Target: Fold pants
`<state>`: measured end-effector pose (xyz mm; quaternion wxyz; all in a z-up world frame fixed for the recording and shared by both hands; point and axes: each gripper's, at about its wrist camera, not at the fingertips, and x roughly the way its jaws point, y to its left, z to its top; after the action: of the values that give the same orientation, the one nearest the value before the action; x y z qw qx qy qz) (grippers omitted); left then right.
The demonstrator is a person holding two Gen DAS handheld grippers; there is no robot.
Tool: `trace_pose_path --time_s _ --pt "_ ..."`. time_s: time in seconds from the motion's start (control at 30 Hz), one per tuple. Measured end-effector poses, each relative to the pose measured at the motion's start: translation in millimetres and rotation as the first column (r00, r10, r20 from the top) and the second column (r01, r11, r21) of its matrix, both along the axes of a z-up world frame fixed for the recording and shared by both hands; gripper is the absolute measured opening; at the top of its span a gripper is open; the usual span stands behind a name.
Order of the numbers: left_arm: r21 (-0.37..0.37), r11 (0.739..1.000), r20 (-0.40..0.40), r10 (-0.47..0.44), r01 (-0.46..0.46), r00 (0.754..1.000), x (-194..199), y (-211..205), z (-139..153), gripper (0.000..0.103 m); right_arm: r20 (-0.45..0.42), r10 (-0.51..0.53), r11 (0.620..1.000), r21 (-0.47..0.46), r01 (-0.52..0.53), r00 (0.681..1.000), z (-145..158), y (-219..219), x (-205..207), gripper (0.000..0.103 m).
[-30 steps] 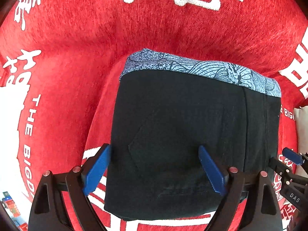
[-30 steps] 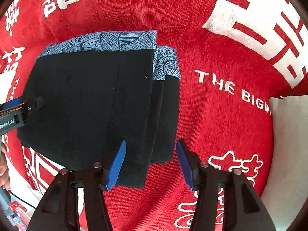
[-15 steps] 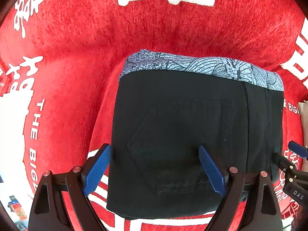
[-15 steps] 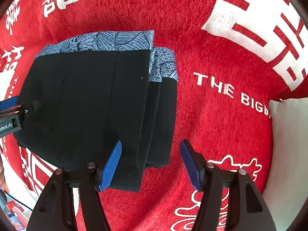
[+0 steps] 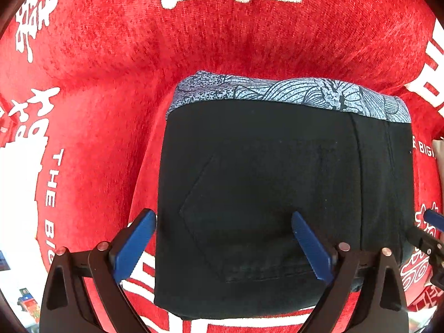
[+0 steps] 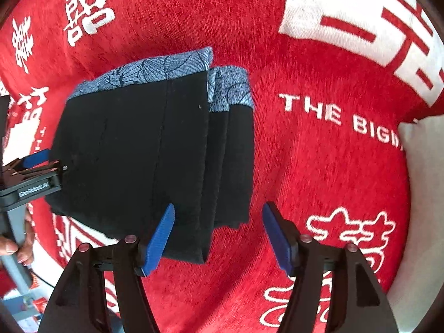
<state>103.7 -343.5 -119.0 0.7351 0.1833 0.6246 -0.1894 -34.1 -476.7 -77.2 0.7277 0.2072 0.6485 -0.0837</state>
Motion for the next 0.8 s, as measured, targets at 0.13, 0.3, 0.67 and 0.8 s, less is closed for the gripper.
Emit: trace_pose_path --time_s 0.13,0.3,0.67,0.8 --pt "0.004 1.000 0.002 -0.004 0.004 1.000 -1.3 -1.8 0.7 0.100 0.000 -0.020 0.999 0.032 0.020 1.000 -0.2 -5.0 -11.6 0.070" --pt "0.007 1.000 -0.009 0.001 -0.001 1.000 -0.5 -2.2 -1.4 0.102 -0.002 -0.043 0.998 0.050 0.043 0.999 -1.0 -15.0 -21.2 0.070" --pt "-0.084 0.995 -0.077 -0.062 0.056 0.995 16.3 10.5 11.4 0.102 0.033 -0.144 0.964 0.229 0.133 0.989 -7.7 -56.9 -24.6 0.077" --pt "-0.200 0.977 -0.159 -0.101 0.068 0.982 40.8 22.9 15.6 0.102 0.054 -0.209 0.924 0.338 0.179 0.976 -22.8 -88.8 -17.4 0.078"
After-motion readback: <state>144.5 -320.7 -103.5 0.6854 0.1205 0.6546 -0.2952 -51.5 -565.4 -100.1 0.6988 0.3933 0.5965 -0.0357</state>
